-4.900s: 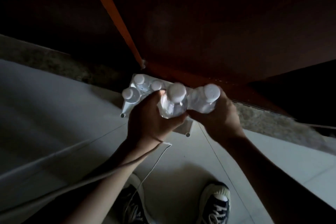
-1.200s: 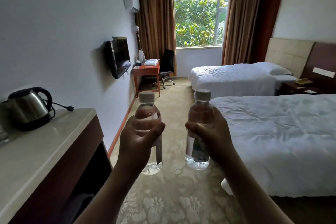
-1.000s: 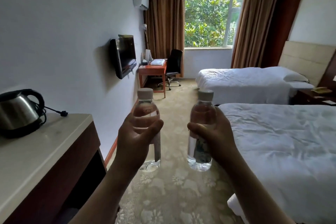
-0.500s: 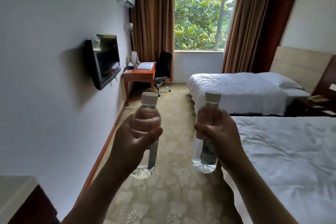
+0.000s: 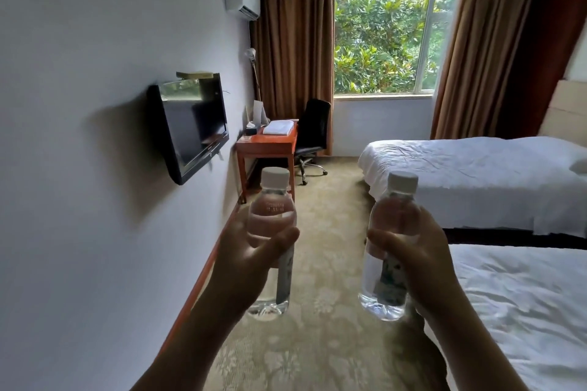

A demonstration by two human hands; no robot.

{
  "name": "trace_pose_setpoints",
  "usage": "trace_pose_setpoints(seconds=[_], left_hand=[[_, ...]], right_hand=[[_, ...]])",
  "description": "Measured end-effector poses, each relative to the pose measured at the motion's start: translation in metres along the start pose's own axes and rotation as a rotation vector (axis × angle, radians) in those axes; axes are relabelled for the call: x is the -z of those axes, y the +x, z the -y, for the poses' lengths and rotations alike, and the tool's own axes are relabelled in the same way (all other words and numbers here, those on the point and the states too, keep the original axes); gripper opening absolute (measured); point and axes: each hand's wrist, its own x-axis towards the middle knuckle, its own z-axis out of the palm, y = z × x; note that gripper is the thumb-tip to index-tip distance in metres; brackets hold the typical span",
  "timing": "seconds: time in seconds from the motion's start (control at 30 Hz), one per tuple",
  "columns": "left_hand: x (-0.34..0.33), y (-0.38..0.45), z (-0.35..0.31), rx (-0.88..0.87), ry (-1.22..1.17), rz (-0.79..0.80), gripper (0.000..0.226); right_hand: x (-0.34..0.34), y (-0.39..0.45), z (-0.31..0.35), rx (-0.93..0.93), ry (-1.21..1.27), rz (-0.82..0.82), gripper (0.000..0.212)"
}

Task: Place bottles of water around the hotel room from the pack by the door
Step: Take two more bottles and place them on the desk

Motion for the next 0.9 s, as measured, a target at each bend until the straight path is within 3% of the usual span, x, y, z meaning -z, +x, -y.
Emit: trace_pose_setpoints(seconds=[0.5,0.9], left_hand=[[-0.080,0.298,0.141,-0.004,0.020,-0.065,0.024],[-0.154,0.595,0.295,-0.027,-0.060,-0.014,0.031]], right_hand=[[-0.033,0.325,-0.135,0.048,-0.047,0.120,0.054],[-0.070,0.603,-0.252,0.061,-0.146,-0.013,0.045]])
